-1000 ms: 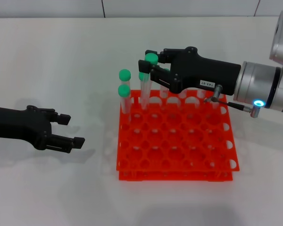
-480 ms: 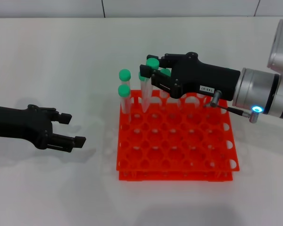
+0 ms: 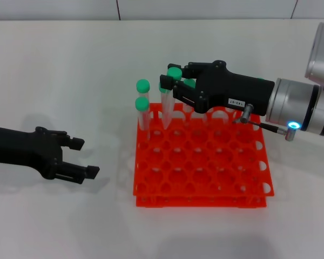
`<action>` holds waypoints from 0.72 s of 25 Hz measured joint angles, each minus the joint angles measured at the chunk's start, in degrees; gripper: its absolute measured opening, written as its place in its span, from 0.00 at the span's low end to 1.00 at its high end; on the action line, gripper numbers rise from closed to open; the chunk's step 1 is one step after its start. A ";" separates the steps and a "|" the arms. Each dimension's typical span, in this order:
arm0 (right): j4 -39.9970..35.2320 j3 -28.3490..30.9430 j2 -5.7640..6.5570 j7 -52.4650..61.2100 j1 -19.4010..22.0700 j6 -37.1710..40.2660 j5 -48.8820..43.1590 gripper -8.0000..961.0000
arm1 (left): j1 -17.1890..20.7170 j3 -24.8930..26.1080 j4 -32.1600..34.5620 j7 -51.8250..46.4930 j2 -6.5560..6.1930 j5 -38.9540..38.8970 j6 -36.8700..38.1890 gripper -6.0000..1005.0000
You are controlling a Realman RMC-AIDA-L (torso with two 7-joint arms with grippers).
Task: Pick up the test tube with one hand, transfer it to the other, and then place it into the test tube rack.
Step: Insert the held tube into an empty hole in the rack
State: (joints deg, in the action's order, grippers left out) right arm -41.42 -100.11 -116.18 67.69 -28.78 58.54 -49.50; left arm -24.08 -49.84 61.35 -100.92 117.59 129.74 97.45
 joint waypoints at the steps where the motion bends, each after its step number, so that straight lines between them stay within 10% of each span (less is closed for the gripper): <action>1: 0.02 -0.01 0.00 -0.01 0.02 0.00 0.01 0.28 | 0.00 -0.37 -0.01 0.02 0.00 0.02 -0.01 0.87; 18: 1.05 -0.53 0.00 -0.76 -0.77 -0.27 0.02 0.28 | -0.08 -1.84 -0.01 0.92 0.09 -0.01 0.02 0.87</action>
State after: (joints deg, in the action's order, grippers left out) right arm -40.37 -100.63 -116.18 66.93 -29.55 58.26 -49.48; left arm -24.17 -51.68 61.35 -100.00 117.68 129.72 97.47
